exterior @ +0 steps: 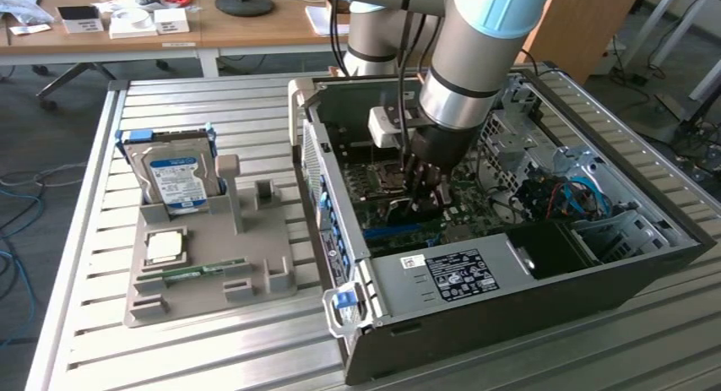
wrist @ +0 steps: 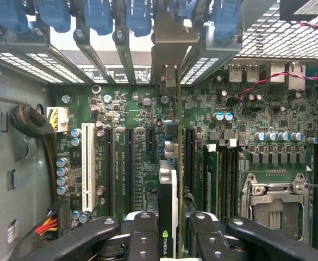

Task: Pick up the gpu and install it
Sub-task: 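Insert the gpu into the slot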

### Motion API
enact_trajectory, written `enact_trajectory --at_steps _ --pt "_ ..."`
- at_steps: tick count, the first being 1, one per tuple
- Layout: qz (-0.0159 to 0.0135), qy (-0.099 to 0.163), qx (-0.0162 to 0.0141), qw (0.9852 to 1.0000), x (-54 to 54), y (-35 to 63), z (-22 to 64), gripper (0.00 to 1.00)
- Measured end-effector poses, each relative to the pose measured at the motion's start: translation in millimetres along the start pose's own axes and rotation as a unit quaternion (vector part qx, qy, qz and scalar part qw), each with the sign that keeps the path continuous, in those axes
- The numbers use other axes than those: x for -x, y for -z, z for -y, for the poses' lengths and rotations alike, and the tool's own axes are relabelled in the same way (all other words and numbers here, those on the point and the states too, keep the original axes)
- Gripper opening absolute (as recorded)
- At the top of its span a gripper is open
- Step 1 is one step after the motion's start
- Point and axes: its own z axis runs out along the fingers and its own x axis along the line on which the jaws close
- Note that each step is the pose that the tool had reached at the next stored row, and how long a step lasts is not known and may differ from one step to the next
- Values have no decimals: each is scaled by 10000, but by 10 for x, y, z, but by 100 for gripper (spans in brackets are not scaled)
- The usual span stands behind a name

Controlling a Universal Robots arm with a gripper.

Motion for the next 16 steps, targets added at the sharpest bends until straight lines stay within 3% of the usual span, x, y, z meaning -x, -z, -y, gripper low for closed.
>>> enact_trajectory --at_steps 16 --pt "-3 -105 -5 9999 -14 -37 1 27"
